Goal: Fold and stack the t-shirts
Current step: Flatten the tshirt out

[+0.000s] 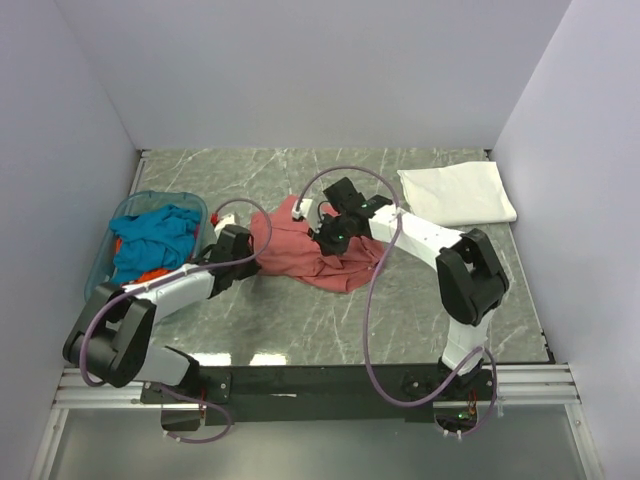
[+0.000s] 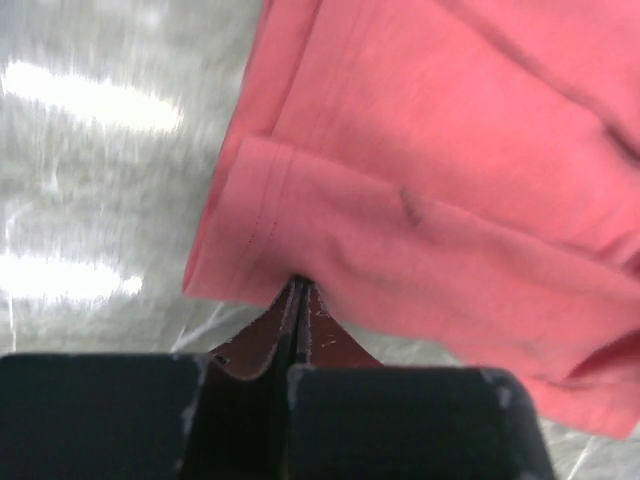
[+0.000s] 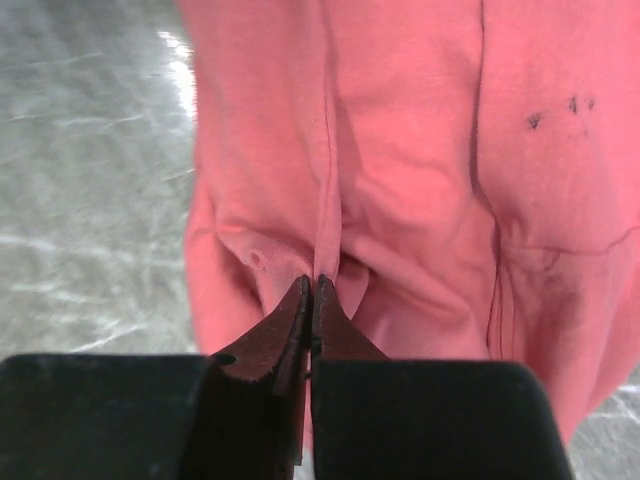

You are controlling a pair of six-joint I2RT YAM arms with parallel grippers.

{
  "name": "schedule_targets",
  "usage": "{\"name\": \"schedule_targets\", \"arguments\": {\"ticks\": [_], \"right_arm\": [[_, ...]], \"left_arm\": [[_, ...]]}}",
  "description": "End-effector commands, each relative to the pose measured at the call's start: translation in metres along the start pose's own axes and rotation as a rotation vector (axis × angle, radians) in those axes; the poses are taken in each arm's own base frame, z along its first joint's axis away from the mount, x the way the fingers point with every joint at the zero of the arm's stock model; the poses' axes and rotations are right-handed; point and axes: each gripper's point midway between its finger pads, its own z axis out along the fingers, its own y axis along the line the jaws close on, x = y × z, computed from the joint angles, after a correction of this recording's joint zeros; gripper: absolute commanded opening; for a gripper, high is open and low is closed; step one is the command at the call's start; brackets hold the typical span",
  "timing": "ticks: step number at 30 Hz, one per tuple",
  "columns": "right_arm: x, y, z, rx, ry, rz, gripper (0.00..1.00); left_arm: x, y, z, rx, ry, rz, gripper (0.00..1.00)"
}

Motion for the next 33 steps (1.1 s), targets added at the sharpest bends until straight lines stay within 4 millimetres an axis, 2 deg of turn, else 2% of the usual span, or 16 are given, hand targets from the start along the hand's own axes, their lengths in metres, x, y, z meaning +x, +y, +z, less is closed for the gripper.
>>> {"name": "schedule_targets", "arguments": {"ticks": [1,4,7,8,13,14,15,16,18,19,20,22,23,25,26,33], "right_arm": [[-0.042,0.006,-0.048,0.016,-0.124,-0.085,0.0],[-0.058,0.015,-0.083,0.019,-0.168,-0.149,0.0],[-0.075,0.022,-0.121,0.044,-0.225,-0.209,0.0],[-0.084,0.025,-0.138,0.063,-0.261,-0.23,0.0],[-0.133,0.033,-0.21,0.145,-0.422,-0.31,0.0],[-0.14,0.035,-0.221,0.155,-0.444,-0.322,0.0],[-0.146,0.036,-0.229,0.166,-0.459,-0.329,0.0],[-0.157,0.038,-0.243,0.185,-0.489,-0.344,0.0],[-0.165,0.04,-0.254,0.191,-0.508,-0.342,0.0],[-0.166,0.041,-0.256,0.192,-0.511,-0.34,0.0],[-0.166,0.041,-0.257,0.195,-0.512,-0.336,0.0],[-0.163,0.04,-0.254,0.2,-0.507,-0.317,0.0],[-0.163,0.039,-0.256,0.209,-0.516,-0.316,0.0],[-0.159,0.038,-0.25,0.211,-0.506,-0.304,0.0],[-0.157,0.039,-0.249,0.212,-0.505,-0.301,0.0],[-0.145,0.041,-0.237,0.192,-0.482,-0.283,0.0]], "left_arm": [[-0.05,-0.029,-0.012,0.09,-0.158,0.051,0.01],[-0.079,-0.041,-0.036,0.14,-0.266,0.082,0.0],[-0.107,-0.055,-0.071,0.212,-0.379,0.087,0.0],[-0.119,-0.062,-0.092,0.257,-0.435,0.076,0.01],[-0.153,-0.088,-0.163,0.438,-0.611,0.118,0.01],[-0.148,-0.104,-0.18,0.549,-0.605,0.168,0.07],[-0.143,-0.111,-0.186,0.603,-0.6,0.202,0.15],[-0.138,-0.12,-0.191,0.66,-0.589,0.233,0.38],[-0.111,-0.136,-0.19,0.787,-0.487,0.331,0.54],[-0.099,-0.139,-0.185,0.815,-0.44,0.361,0.67],[-0.084,-0.139,-0.173,0.828,-0.376,0.386,0.71],[-0.057,-0.143,-0.167,0.884,-0.289,0.452,0.81],[-0.037,-0.153,-0.167,0.916,-0.247,0.491,0.83],[-0.026,-0.154,-0.159,0.86,-0.262,0.54,0.86],[-0.008,-0.158,-0.161,0.866,-0.239,0.576,0.86],[0.015,-0.151,-0.167,0.875,-0.217,0.537,0.87]]}}
